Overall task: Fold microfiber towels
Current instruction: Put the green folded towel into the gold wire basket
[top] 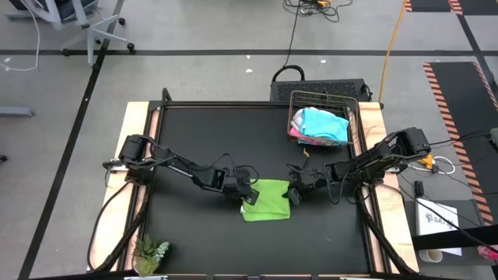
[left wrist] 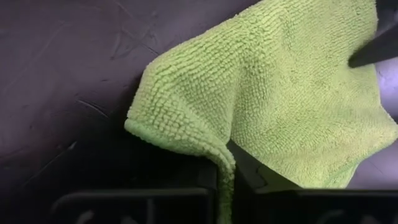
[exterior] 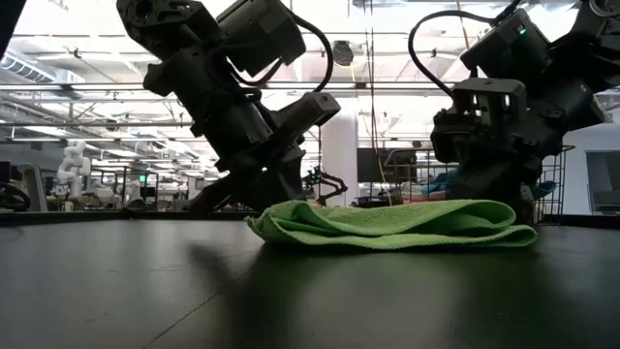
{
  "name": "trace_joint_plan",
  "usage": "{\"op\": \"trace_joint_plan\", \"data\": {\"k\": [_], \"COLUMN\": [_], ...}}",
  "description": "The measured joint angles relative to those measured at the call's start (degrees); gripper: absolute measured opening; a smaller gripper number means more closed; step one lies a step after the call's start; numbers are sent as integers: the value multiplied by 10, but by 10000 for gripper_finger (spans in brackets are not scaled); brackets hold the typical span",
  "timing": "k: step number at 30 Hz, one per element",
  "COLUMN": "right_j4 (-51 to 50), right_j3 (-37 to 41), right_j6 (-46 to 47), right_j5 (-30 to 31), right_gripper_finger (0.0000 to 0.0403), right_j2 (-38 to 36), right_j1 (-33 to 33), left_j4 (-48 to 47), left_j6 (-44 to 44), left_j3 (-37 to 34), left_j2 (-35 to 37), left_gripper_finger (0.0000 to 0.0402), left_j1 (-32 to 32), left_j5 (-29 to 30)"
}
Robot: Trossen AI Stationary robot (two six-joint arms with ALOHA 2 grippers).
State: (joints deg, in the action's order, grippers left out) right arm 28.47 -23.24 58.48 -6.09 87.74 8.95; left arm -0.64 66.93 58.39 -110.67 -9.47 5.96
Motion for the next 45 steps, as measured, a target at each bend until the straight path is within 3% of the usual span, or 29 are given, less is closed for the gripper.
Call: {"op": "trace_joint_plan", "data": {"k": [3, 12, 17, 22, 28, 36, 41, 45], "right_j4": [0, -5, -9, -83, -251, -387, -422, -446], "right_j3": [0, -16, -48, -85, -143, -188, -191, -195], "right_j6": [-20, -28, -46, -83, -160, -237, -259, -281], "right_j5": [0, 1, 1, 1, 20, 35, 40, 43], "right_gripper_finger": [13, 2, 1, 1, 1, 0, 0, 0], "right_j2": [0, -1, -25, -86, -188, -289, -328, -349], "right_j1": [1, 0, 0, -4, -41, -135, -188, -222], "left_j4": [7, 35, 67, 65, 40, 5, -73, -77], "left_j6": [-5, -7, -33, -80, -160, -306, -351, -369], "left_j3": [0, -1, -2, -1, 16, 157, 263, 321], "left_j2": [-1, -1, 34, 88, 153, 140, 112, 64], "left_gripper_finger": [7, 5, 4, 4, 5, 3, 8, 4], "left_j1": [0, 1, 10, 33, 78, 151, 198, 226], "left_j5": [2, 3, 4, 28, 42, 25, -22, -74]}}
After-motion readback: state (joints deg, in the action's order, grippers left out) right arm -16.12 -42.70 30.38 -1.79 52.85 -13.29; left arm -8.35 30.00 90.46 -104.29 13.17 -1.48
